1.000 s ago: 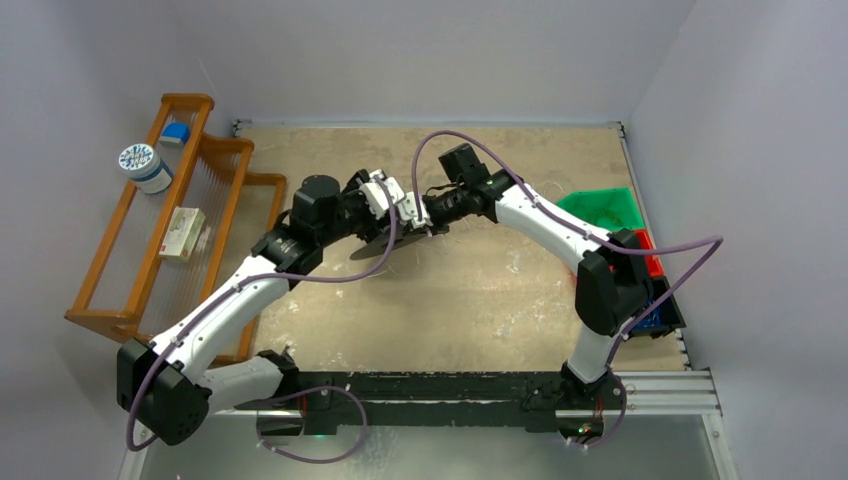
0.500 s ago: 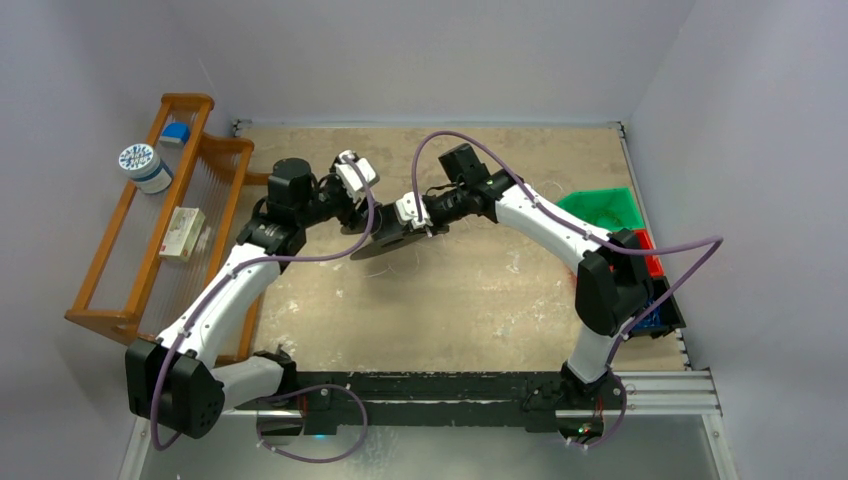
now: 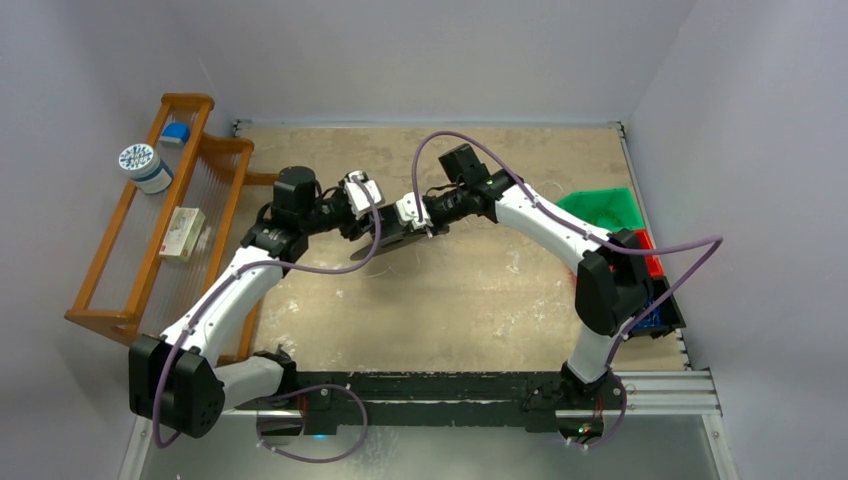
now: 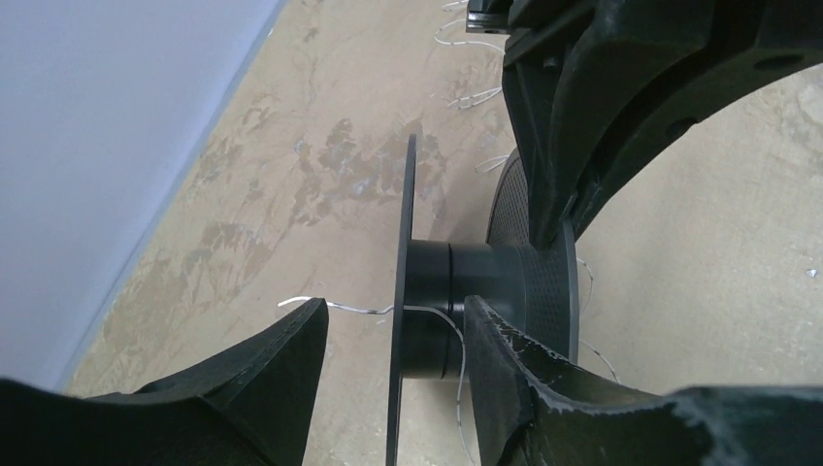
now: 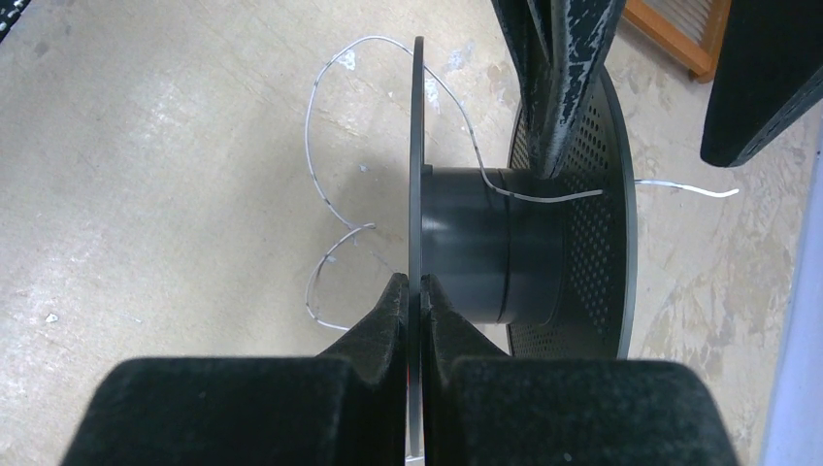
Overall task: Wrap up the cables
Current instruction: Wrap the cable around the cable reel.
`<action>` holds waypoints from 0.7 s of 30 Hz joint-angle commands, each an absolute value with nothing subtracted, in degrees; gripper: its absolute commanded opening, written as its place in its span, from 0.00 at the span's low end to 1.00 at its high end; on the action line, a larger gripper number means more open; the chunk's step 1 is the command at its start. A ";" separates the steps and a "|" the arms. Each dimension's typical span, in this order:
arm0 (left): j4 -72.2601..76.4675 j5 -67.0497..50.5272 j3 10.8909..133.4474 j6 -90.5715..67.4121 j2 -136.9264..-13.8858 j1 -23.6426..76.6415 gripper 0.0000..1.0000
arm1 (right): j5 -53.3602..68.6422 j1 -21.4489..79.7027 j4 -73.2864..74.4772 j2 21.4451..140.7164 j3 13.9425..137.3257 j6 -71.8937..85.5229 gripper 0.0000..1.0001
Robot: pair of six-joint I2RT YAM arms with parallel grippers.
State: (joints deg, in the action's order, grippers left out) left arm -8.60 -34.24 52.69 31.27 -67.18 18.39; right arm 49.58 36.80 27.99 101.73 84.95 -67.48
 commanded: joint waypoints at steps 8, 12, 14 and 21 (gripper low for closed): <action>-4.38 -36.79 51.41 35.21 -70.85 17.23 0.44 | 51.83 36.93 30.69 102.23 86.39 -67.42 0.00; -3.52 -37.09 51.48 35.10 -71.86 17.18 0.42 | 51.95 36.94 30.77 102.30 86.40 -67.41 0.00; -3.00 -37.09 51.43 35.14 -72.13 17.18 0.42 | 51.94 36.91 30.85 102.33 86.40 -67.41 0.00; -3.66 -37.17 51.72 36.40 -73.59 17.20 0.25 | 51.81 36.85 30.88 102.48 86.75 -67.32 0.00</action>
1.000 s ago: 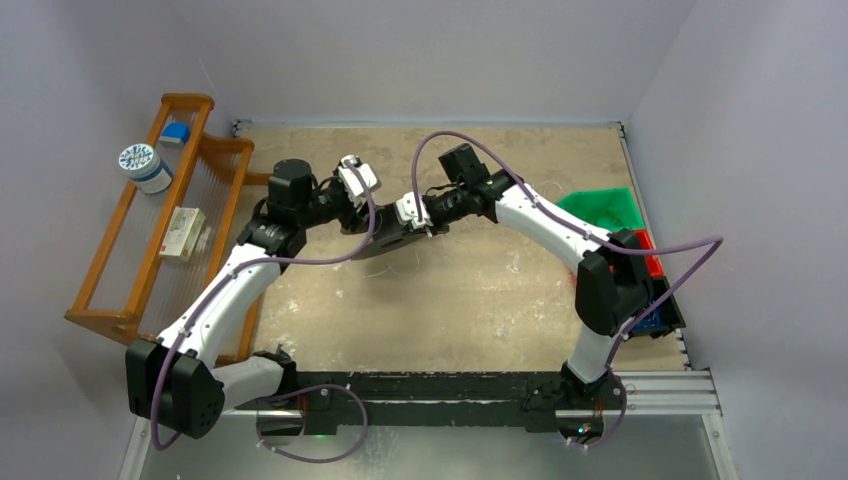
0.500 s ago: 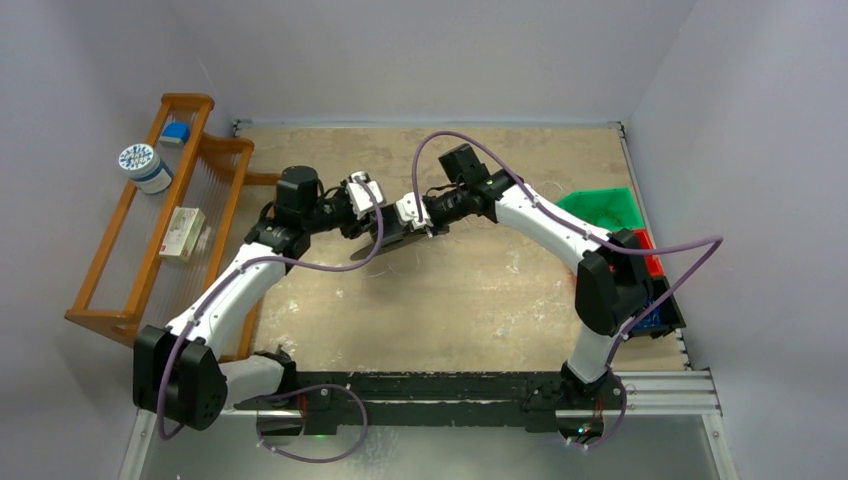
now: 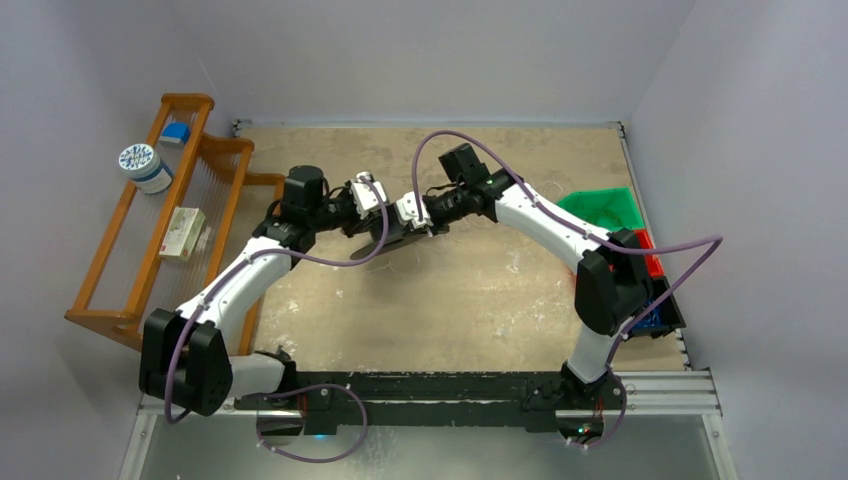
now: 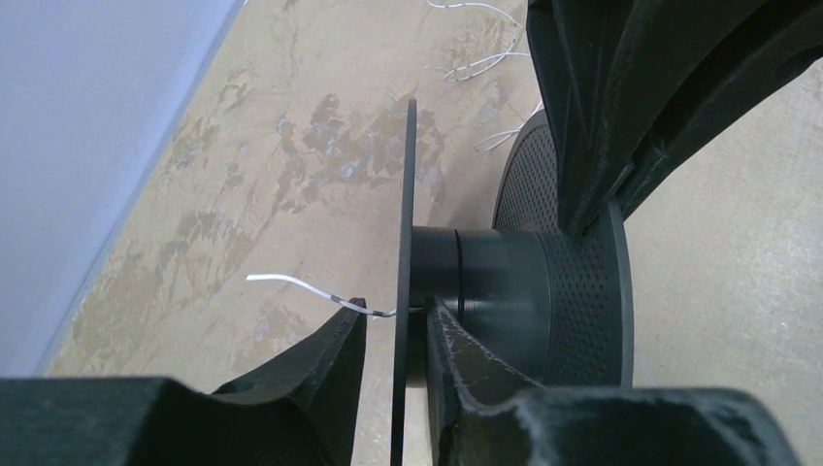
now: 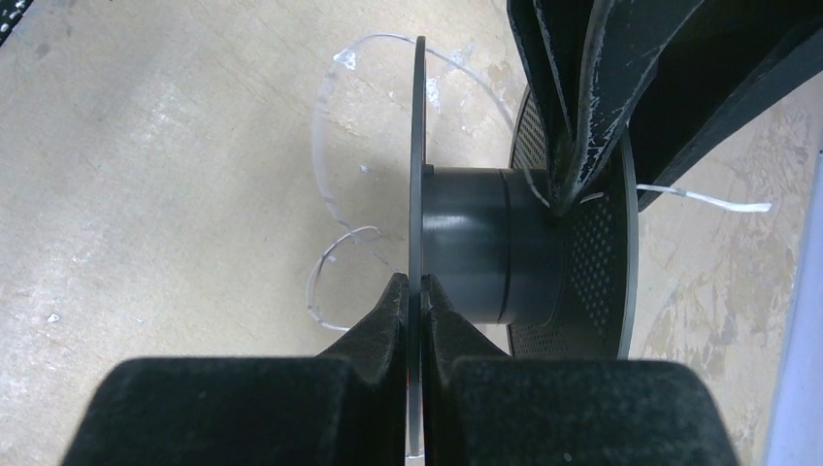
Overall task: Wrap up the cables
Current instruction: Wrap the cable around the cable reel.
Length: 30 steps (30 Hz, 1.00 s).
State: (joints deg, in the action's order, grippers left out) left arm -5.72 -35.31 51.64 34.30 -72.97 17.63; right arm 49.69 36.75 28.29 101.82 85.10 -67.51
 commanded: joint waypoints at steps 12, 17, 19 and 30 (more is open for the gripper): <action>-5.04 -37.11 51.47 36.15 -73.94 17.18 0.00 | 51.08 36.83 31.82 102.48 87.90 -67.46 0.00; -6.22 -35.49 51.47 36.39 -72.43 17.16 0.29 | 50.72 36.84 31.87 102.39 88.26 -67.26 0.00; -6.94 -35.21 51.83 36.50 -71.23 16.99 0.40 | 50.73 36.83 32.05 102.39 88.61 -67.15 0.00; -14.69 -40.92 57.05 49.63 -67.33 15.29 0.52 | 50.36 36.87 32.94 103.14 90.65 -66.71 0.00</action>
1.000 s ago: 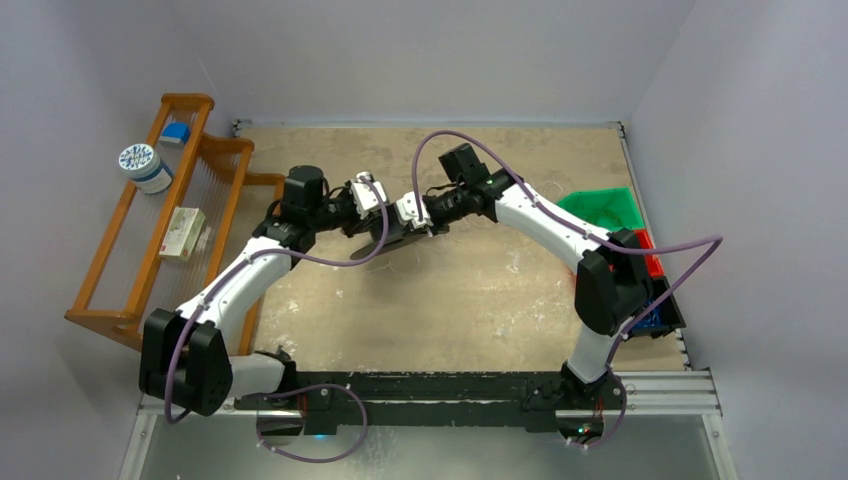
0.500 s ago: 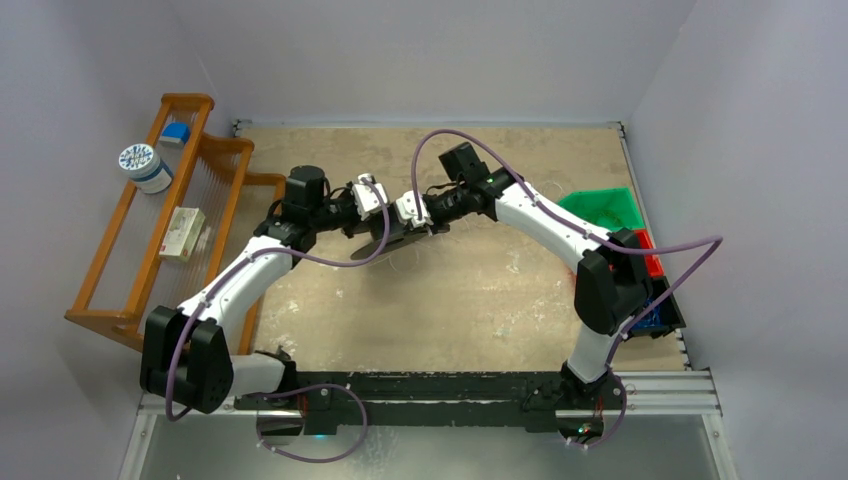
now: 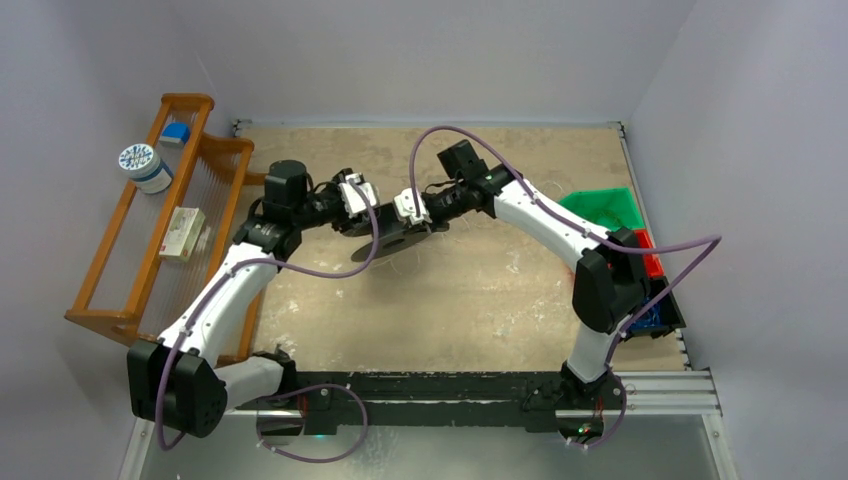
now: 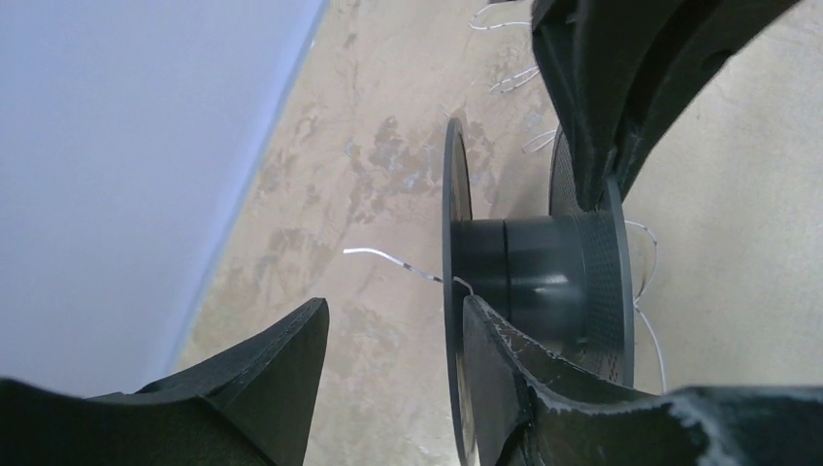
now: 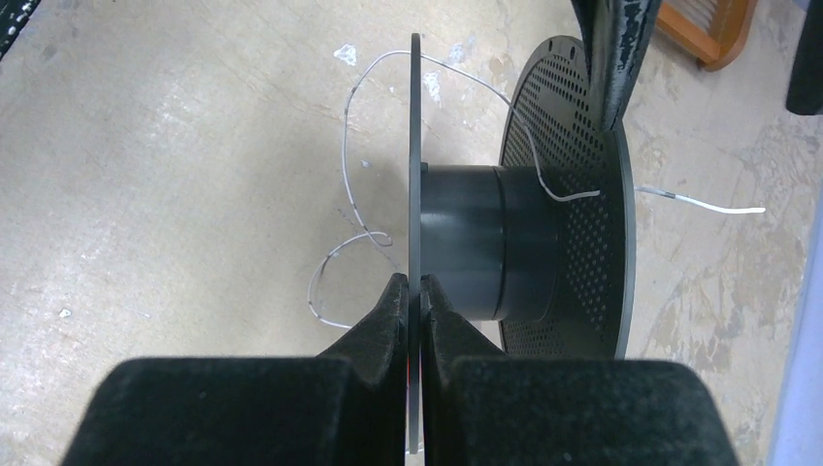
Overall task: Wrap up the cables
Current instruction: Wrap the cable around the cable reel.
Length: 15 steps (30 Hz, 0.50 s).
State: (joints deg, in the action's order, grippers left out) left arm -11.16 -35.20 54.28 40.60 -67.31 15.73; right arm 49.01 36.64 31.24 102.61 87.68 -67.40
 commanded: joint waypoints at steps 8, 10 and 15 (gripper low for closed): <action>-20.20 -50.30 58.30 63.31 -71.43 15.29 0.52 | 50.25 36.90 33.13 103.14 90.62 -66.80 0.00; -19.95 -50.27 58.59 64.13 -72.15 15.29 0.52 | 50.26 36.90 33.13 103.15 90.62 -66.74 0.00; -19.80 -49.57 59.51 65.35 -73.30 15.29 0.52 | 50.18 36.82 33.09 103.41 90.44 -66.80 0.00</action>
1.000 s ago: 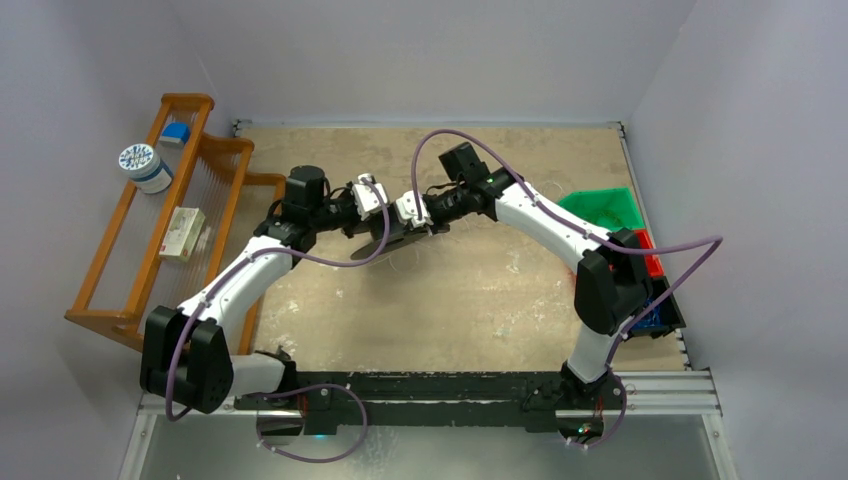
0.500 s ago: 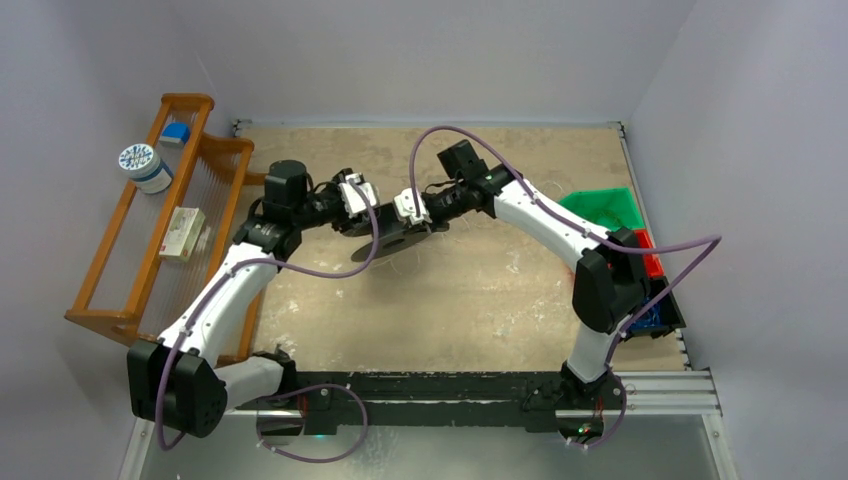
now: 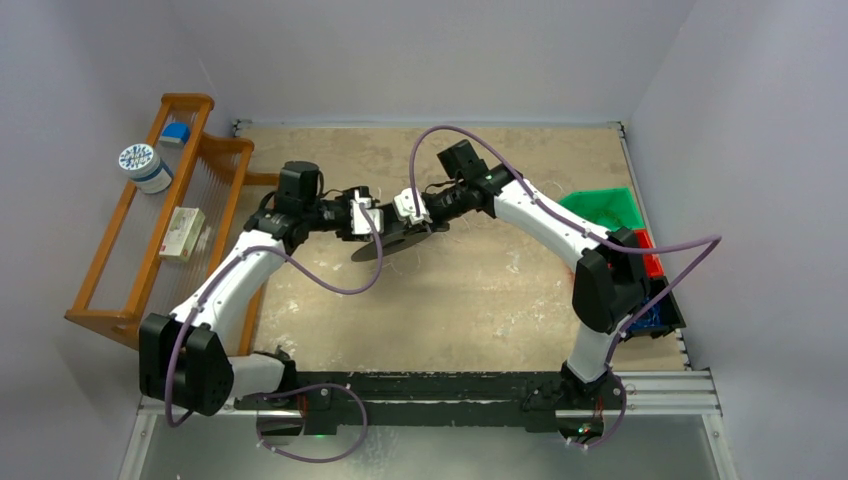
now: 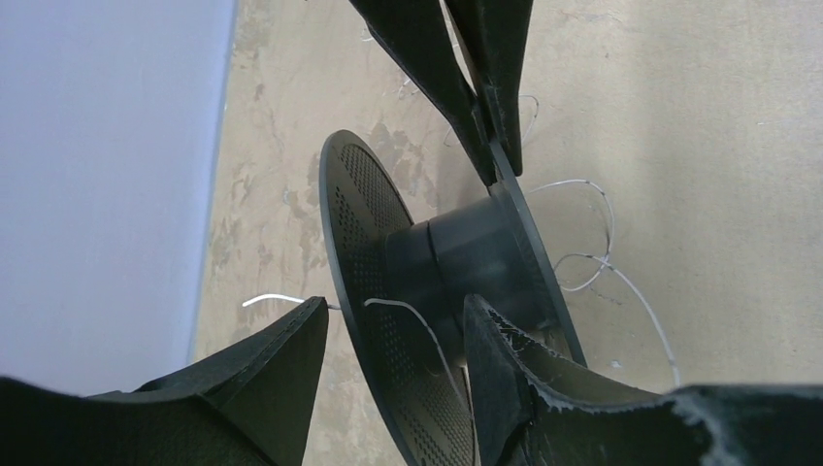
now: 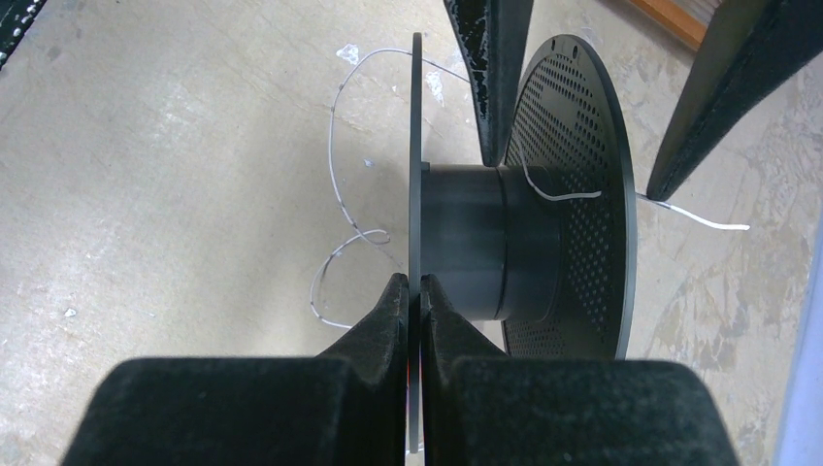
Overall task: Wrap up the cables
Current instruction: Wrap the cable around the cable reel.
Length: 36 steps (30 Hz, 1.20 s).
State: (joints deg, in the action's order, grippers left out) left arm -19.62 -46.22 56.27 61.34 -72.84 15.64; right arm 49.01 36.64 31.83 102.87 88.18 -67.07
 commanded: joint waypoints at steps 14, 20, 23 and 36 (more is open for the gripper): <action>-20.65 -49.36 60.92 66.22 -75.23 15.29 0.49 | 50.10 36.85 33.49 104.15 91.06 -66.72 0.00; -17.68 -46.50 58.34 64.37 -74.81 15.36 0.45 | 50.26 36.89 33.49 104.06 90.97 -66.71 0.00; -15.59 -45.45 57.15 63.20 -74.87 15.29 0.42 | 50.35 36.83 33.55 104.10 90.97 -66.71 0.00; -9.75 -45.66 56.62 54.91 -76.73 15.32 0.34 | 50.36 36.93 33.75 104.19 91.14 -66.89 0.00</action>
State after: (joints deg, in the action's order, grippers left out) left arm -13.67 -44.36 56.66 58.98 -76.07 15.64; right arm 49.04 36.64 32.45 103.57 89.25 -67.05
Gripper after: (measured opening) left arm 0.348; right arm 0.029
